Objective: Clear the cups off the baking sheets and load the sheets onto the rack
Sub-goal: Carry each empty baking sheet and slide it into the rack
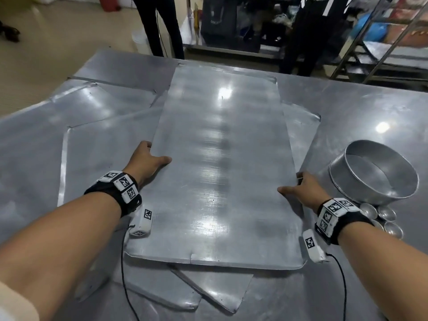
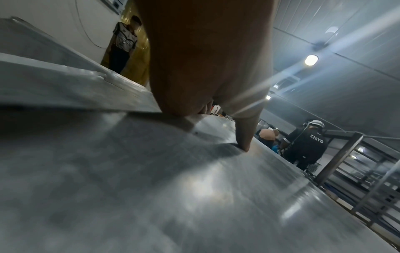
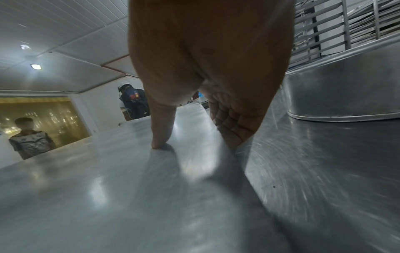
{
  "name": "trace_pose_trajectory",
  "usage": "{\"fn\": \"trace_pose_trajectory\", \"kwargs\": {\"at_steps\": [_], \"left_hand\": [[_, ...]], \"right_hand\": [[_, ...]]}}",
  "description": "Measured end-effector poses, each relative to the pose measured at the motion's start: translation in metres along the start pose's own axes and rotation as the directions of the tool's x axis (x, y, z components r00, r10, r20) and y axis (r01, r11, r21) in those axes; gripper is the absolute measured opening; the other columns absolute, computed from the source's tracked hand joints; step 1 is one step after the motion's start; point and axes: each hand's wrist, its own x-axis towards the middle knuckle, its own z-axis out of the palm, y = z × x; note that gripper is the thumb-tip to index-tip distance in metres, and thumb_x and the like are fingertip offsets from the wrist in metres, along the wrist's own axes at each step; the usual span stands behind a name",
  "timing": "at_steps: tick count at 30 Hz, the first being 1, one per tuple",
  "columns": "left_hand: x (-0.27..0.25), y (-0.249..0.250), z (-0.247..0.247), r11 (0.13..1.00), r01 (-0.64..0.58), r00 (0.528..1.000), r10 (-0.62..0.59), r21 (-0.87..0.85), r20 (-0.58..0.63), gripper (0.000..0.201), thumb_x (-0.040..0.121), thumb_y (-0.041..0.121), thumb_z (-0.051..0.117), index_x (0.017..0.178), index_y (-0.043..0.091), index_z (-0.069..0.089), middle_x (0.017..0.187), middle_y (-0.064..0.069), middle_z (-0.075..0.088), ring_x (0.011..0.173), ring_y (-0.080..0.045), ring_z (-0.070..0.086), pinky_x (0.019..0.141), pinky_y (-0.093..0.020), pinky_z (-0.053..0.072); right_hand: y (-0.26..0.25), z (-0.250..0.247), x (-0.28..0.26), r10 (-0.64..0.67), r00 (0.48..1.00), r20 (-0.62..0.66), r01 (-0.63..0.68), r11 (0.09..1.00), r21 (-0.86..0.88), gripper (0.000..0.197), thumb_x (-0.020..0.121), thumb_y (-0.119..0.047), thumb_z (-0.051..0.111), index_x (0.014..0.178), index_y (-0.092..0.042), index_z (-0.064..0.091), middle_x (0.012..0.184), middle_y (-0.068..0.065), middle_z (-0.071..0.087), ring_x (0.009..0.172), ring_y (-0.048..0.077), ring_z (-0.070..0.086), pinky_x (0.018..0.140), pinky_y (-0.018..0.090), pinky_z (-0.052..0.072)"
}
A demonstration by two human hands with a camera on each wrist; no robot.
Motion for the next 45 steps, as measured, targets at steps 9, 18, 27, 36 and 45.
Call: {"fn": "trace_pose_trajectory", "kwargs": {"at_steps": [9, 18, 27, 36, 45], "left_hand": [[0.065, -0.005, 0.035, 0.990, 0.013, 0.994, -0.028, 0.138, 0.103, 0.088, 0.075, 0.034, 0.088, 0.143, 0.009, 0.039, 0.132, 0.000, 0.049, 0.117, -0.024, 0.055, 0.099, -0.034, 0.044], [0.105, 0.015, 0.041, 0.909, -0.098, 0.978, 0.013, 0.405, 0.208, 0.049, 0.077, 0.039, 0.083, 0.111, 0.016, 0.056, 0.113, -0.007, 0.063, 0.098, -0.030, 0.060, 0.078, -0.033, 0.044], [0.105, 0.049, 0.045, 0.858, -0.258, 0.963, 0.188, 0.443, 0.195, 0.063, 0.088, 0.032, 0.075, 0.140, 0.005, 0.051, 0.135, -0.017, 0.060, 0.122, -0.037, 0.056, 0.102, -0.041, 0.045], [0.063, 0.023, 0.019, 0.816, -0.119, 0.986, 0.032, 0.565, 0.162, 0.049, 0.090, 0.038, 0.070, 0.117, -0.003, 0.064, 0.121, -0.023, 0.065, 0.110, -0.038, 0.060, 0.087, -0.036, 0.045], [0.017, -0.023, 0.011, 0.770, 0.033, 0.997, -0.068, 0.637, 0.031, 0.064, 0.082, 0.053, 0.067, 0.133, 0.017, 0.052, 0.135, -0.019, 0.046, 0.124, -0.043, 0.044, 0.097, -0.047, 0.043]], "right_hand": [[0.008, 0.000, 0.019, 0.039, 0.999, -0.008, -0.039, 0.999, -0.018, 0.070, 0.049, -0.037, 0.097, 0.108, -0.018, 0.064, 0.098, -0.004, 0.075, 0.090, 0.015, 0.073, 0.089, 0.043, 0.059], [0.012, 0.011, 0.024, 0.080, 0.994, -0.077, -0.084, 0.995, -0.052, 0.064, 0.050, -0.046, 0.090, 0.104, -0.021, 0.067, 0.096, -0.005, 0.074, 0.089, 0.016, 0.071, 0.089, 0.044, 0.058], [0.009, 0.019, 0.014, 0.059, 0.984, -0.166, -0.081, 0.989, -0.127, 0.050, 0.071, -0.044, 0.085, 0.111, -0.022, 0.064, 0.103, -0.004, 0.073, 0.097, 0.021, 0.069, 0.089, 0.037, 0.055], [0.007, 0.026, -0.008, 0.038, 0.987, -0.158, -0.057, 0.991, -0.120, 0.061, 0.081, -0.044, 0.078, 0.130, -0.017, 0.056, 0.126, 0.003, 0.067, 0.115, 0.029, 0.063, 0.098, 0.038, 0.050], [0.019, 0.029, -0.044, 0.030, 0.995, -0.097, -0.040, 0.994, -0.102, 0.056, 0.084, -0.043, 0.075, 0.130, -0.018, 0.056, 0.124, 0.001, 0.067, 0.113, 0.027, 0.063, 0.099, 0.040, 0.050]]}}
